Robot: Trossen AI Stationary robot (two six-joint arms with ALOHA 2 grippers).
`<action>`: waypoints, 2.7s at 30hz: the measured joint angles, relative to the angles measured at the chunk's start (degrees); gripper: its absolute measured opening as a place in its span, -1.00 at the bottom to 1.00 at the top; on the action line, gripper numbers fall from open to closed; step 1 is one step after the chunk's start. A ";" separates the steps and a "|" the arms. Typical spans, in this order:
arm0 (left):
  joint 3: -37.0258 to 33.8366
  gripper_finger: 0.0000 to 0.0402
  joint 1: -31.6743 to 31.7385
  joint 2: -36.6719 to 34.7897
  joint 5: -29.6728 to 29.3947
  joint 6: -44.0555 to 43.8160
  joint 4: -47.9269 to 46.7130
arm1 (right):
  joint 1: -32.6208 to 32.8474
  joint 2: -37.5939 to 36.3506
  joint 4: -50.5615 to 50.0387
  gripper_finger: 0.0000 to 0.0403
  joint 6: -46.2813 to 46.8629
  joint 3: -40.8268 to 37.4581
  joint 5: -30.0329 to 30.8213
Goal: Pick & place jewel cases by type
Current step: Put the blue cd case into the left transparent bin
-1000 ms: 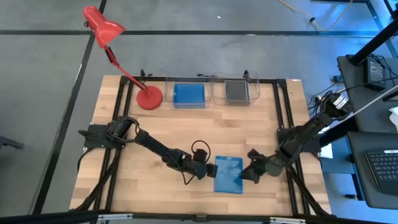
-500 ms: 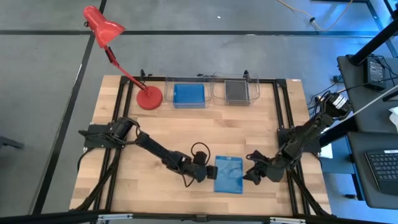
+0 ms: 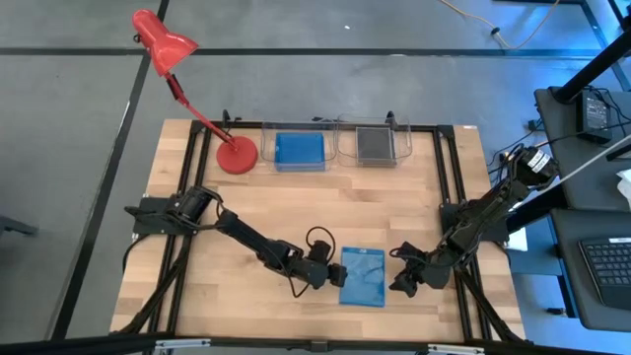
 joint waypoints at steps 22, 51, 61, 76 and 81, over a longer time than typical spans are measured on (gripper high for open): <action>-0.17 0.24 -0.03 0.20 -0.37 -2.85 5.68 | -0.52 0.04 3.10 0.26 -0.03 -0.04 1.14; -0.05 0.23 0.35 -0.02 1.90 -7.07 -2.52 | -0.63 6.82 3.37 0.26 3.35 0.01 3.54; -0.11 0.23 0.35 -0.02 1.71 -6.71 -2.16 | -2.38 10.77 10.20 0.26 3.38 0.06 3.56; -0.15 0.23 0.37 -0.04 2.76 -6.89 -1.52 | -3.54 15.29 16.71 0.26 3.09 0.09 4.24; -0.16 0.23 0.39 -0.06 3.78 -7.14 -1.18 | -3.63 16.81 17.55 0.26 2.95 0.72 4.57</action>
